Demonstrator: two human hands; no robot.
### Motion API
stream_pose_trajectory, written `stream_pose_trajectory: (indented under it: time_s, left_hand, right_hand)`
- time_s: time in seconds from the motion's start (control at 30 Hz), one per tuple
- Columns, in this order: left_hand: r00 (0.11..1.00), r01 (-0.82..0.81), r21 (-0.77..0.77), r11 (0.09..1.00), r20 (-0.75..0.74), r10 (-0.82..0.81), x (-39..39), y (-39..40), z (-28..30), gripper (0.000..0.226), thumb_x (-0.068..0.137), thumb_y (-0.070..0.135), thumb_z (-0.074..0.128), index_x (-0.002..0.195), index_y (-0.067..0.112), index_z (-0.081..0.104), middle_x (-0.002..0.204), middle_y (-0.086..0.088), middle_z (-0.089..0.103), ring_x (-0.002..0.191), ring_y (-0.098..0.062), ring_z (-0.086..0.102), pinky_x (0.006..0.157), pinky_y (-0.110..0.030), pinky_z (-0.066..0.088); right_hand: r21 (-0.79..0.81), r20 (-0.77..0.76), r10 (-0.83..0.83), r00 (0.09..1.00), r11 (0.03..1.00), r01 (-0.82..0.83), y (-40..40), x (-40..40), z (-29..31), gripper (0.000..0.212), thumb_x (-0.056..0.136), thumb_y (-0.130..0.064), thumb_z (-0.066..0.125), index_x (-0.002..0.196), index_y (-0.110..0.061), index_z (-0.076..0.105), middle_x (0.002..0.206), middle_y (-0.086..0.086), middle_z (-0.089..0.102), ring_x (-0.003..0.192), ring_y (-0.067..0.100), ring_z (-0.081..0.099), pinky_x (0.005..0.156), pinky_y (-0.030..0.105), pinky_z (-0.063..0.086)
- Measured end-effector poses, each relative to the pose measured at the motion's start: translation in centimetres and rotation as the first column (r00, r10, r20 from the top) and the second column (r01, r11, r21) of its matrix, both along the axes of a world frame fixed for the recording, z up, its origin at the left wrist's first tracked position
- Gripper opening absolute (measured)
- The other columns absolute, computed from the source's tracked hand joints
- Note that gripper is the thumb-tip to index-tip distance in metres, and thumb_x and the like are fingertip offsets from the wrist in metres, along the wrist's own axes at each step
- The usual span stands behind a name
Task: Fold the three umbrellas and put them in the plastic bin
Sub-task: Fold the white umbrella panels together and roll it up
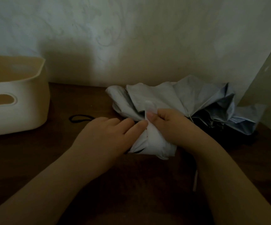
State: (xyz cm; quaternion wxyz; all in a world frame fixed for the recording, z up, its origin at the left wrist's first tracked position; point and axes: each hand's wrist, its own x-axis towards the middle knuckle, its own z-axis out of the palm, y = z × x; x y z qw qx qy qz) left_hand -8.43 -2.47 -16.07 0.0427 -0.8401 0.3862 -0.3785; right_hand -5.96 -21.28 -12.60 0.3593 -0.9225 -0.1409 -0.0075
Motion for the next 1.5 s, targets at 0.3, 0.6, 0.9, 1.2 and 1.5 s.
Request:
stream_pose_trajectory:
  time_s: [0.3, 0.6, 0.9, 1.2, 1.5]
  left_hand:
    - [0.710, -0.267, -0.270, 0.925, -0.704, -0.001, -0.2, 2.8, 2.6, 0.073, 0.049, 0.091, 0.035, 0.113, 0.057, 0.041, 0.106, 0.027, 0.059, 0.086, 0.006, 0.057, 0.073, -0.022, 0.051]
    - [0.891, -0.232, -0.150, 0.961, -0.429, 0.148, -0.4, 1.9, 2.3, 0.064, 0.071, 0.075, 0.043, 0.114, 0.033, 0.063, 0.092, 0.009, 0.070, 0.078, -0.010, 0.065, 0.067, -0.028, 0.052]
    - [0.993, -0.106, -0.119, 0.987, -0.055, 0.100, -0.2, 1.3, 1.4, 0.056, 0.082, 0.051, 0.043, 0.110, 0.010, 0.068, 0.084, -0.009, 0.072, 0.061, -0.025, 0.066, 0.053, -0.032, 0.050]
    - [0.633, -0.216, -0.274, 0.937, -0.770, -0.079, 0.6, 2.9, 1.4, 0.081, 0.063, 0.080, 0.044, 0.137, 0.048, 0.032, 0.127, 0.020, 0.054, 0.107, -0.002, 0.055, 0.089, -0.032, 0.050]
    - [0.724, -0.318, -0.392, 0.863, -0.688, -0.045, 0.5, 3.2, 2.0, 0.064, 0.080, 0.048, 0.062, 0.139, 0.037, 0.038, 0.130, 0.008, 0.054, 0.109, -0.011, 0.052, 0.091, -0.030, 0.045]
  right_hand:
    - [-0.093, 0.512, 0.145, 0.846, 0.989, -0.113, 1.9, -0.4, -0.7, 0.037, 0.099, -0.035, 0.041, 0.064, -0.030, 0.031, 0.053, -0.008, 0.039, 0.047, 0.007, 0.038, 0.051, 0.026, 0.033]
    - [0.049, 0.331, 0.086, 0.940, 0.993, -0.108, 0.8, -0.2, -0.9, 0.043, 0.092, -0.041, 0.049, 0.061, -0.012, 0.045, 0.055, -0.008, 0.047, 0.050, 0.003, 0.044, 0.050, 0.013, 0.034]
    - [0.266, 0.150, 0.134, 0.980, 0.949, -0.171, -0.4, -0.5, 0.0, 0.028, 0.085, -0.042, 0.053, 0.081, -0.025, 0.075, 0.081, 0.007, 0.070, 0.073, 0.015, 0.065, 0.065, 0.030, 0.054]
    - [-0.122, 0.517, 0.354, 0.779, 0.932, -0.341, 1.9, 0.3, -1.8, 0.045, 0.090, -0.036, 0.043, 0.082, -0.001, 0.070, 0.086, 0.011, 0.067, 0.082, 0.019, 0.057, 0.074, 0.027, 0.041]
    - [0.018, 0.518, 0.271, 0.811, 0.945, -0.327, 0.8, -0.8, 0.2, 0.017, 0.077, -0.040, 0.062, 0.080, -0.026, 0.072, 0.098, -0.017, 0.062, 0.097, 0.001, 0.052, 0.082, 0.011, 0.041]
